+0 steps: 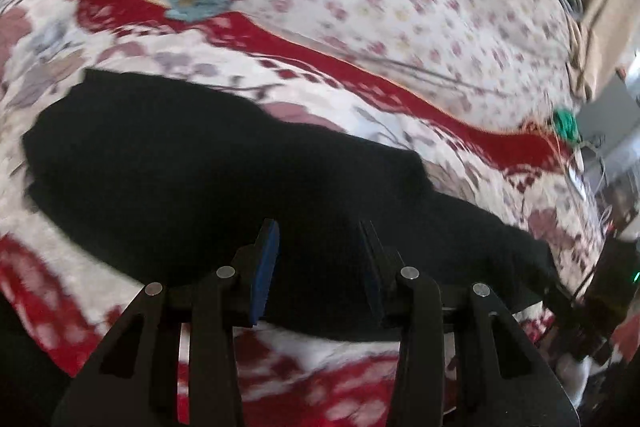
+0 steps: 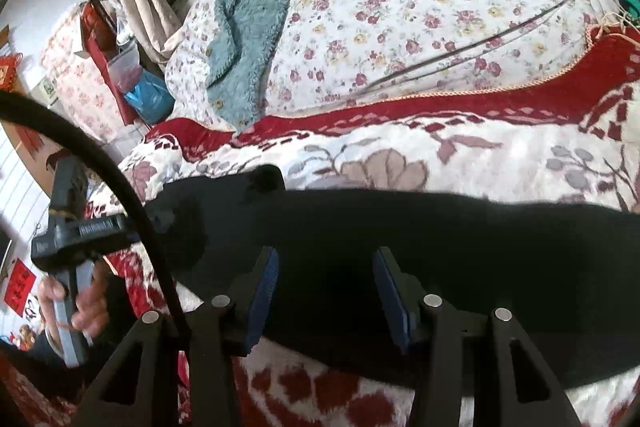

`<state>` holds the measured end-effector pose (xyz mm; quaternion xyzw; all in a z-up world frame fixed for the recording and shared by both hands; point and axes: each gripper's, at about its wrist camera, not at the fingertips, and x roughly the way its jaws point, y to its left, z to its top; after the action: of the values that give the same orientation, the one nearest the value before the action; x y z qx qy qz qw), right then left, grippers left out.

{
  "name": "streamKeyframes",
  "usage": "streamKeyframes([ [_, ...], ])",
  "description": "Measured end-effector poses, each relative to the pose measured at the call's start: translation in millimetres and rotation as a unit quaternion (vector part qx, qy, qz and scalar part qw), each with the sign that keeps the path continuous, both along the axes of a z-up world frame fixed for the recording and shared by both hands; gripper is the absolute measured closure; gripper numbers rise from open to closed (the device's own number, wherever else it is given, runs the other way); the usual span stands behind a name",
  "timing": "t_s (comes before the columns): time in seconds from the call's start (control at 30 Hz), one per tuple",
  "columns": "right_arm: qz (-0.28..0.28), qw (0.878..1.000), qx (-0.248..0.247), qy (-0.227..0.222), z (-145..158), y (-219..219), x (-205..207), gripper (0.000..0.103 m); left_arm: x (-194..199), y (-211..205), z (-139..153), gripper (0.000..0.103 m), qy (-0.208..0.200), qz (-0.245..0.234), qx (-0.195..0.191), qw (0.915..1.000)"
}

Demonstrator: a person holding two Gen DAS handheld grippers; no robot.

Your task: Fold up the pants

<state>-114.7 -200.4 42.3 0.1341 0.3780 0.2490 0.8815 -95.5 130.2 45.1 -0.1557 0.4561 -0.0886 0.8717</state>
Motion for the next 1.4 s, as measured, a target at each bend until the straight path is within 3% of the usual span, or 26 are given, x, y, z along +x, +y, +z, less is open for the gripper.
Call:
streamKeyframes([
  [0.23,0.094,0.989,-0.114,-0.025,-7,51,47,0.052,32,-48,5,0.065,-0.015,-0.066,0.033,0.9972],
  [0.3,0.117,0.984,-0.133,-0.018,-15,51,57,0.052,42,-59,4,0.056,-0.014,-0.101,0.032,0.9943],
  [0.4,0.134,0.98,-0.143,-0.011,-27,46,66,0.053,54,-72,-7,0.056,-0.012,-0.108,0.063,0.9921],
  [0.47,0.117,0.983,-0.141,-0.027,-26,41,70,0.065,63,-79,-16,0.055,-0.013,-0.101,0.09,0.9907],
  [0.57,0.076,0.989,-0.128,-0.023,-25,32,82,0.078,72,-81,-19,0.055,-0.027,-0.089,0.098,0.9908],
  [0.6,0.066,0.99,-0.125,-0.017,-26,29,86,0.087,74,-81,-19,0.055,-0.029,-0.085,0.101,0.9908],
  [0.67,0.072,0.993,-0.097,-0.011,-25,24,86,0.088,78,-80,-18,0.055,-0.024,-0.082,0.098,0.9915],
  [0.77,0.102,0.991,-0.08,-0.041,-7,21,71,0.084,78,-77,-15,0.055,-0.027,-0.089,0.09,0.9916],
  [0.83,0.122,0.985,-0.112,-0.055,-1,24,65,0.057,80,-75,-17,0.054,-0.025,-0.089,0.091,0.9915],
  [0.87,0.128,0.982,-0.128,-0.052,-1,26,65,0.052,81,-74,-19,0.054,-0.022,-0.087,0.087,0.9921],
  [1.03,0.179,0.97,-0.166,-0.01,-17,32,72,0.052,80,-74,-20,0.054,-0.024,-0.084,0.082,0.9928],
  [1.1,0.195,0.968,-0.155,-0.015,-22,30,74,0.057,80,-74,-20,0.054,-0.025,-0.084,0.082,0.9927],
  [1.13,0.203,0.969,-0.141,-0.012,-23,28,74,0.069,80,-74,-20,0.054,-0.025,-0.084,0.082,0.9927],
  [1.23,0.219,0.964,-0.149,-0.022,-21,35,70,0.087,79,-74,-19,0.054,-0.022,-0.083,0.08,0.9931],
  [1.4,0.217,0.956,-0.191,-0.044,-9,42,70,0.097,84,-74,-15,0.054,-0.025,-0.079,0.075,0.9938],
])
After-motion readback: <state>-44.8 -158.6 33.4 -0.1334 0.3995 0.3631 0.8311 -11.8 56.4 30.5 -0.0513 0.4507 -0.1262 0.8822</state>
